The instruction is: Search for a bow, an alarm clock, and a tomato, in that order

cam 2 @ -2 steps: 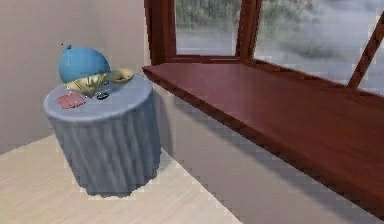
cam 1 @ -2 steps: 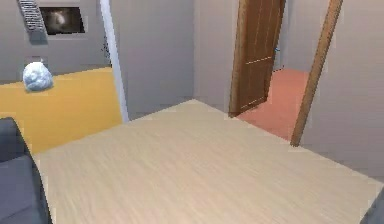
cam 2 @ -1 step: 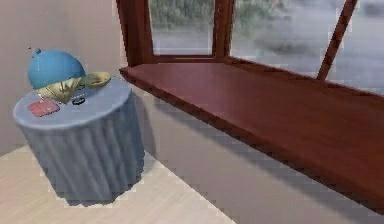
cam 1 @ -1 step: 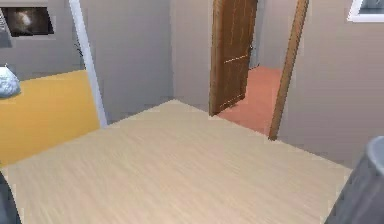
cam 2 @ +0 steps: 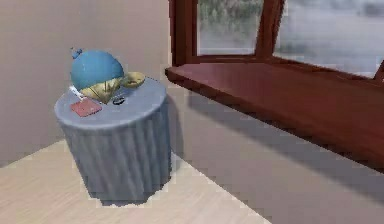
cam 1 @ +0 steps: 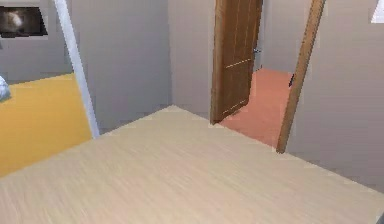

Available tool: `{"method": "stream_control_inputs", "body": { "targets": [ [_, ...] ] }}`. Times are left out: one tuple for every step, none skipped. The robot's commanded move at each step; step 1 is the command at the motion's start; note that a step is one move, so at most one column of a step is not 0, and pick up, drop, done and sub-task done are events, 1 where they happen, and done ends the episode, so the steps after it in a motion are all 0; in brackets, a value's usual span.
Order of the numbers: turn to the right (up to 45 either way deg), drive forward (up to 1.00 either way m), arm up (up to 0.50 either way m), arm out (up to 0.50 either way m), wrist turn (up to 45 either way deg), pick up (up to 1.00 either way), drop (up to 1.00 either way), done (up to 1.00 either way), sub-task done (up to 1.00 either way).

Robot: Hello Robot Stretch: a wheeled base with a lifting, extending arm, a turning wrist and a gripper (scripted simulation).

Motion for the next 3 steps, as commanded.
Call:
{"method": "stream_control_inputs", "body": {
  "targets": [
    [-45.0, 0.0, 0.0, 0.0, 0.0, 0.0, 0.0, 0.0, 0.0],
    [0.0, 1.0, 0.0, 0.0, 0.0, 0.0, 0.0, 0.0, 0.0],
    [-3.0, 0.0, 0.0, 0.0, 0.0, 0.0, 0.0, 0.0, 0.0]
  ]
}}
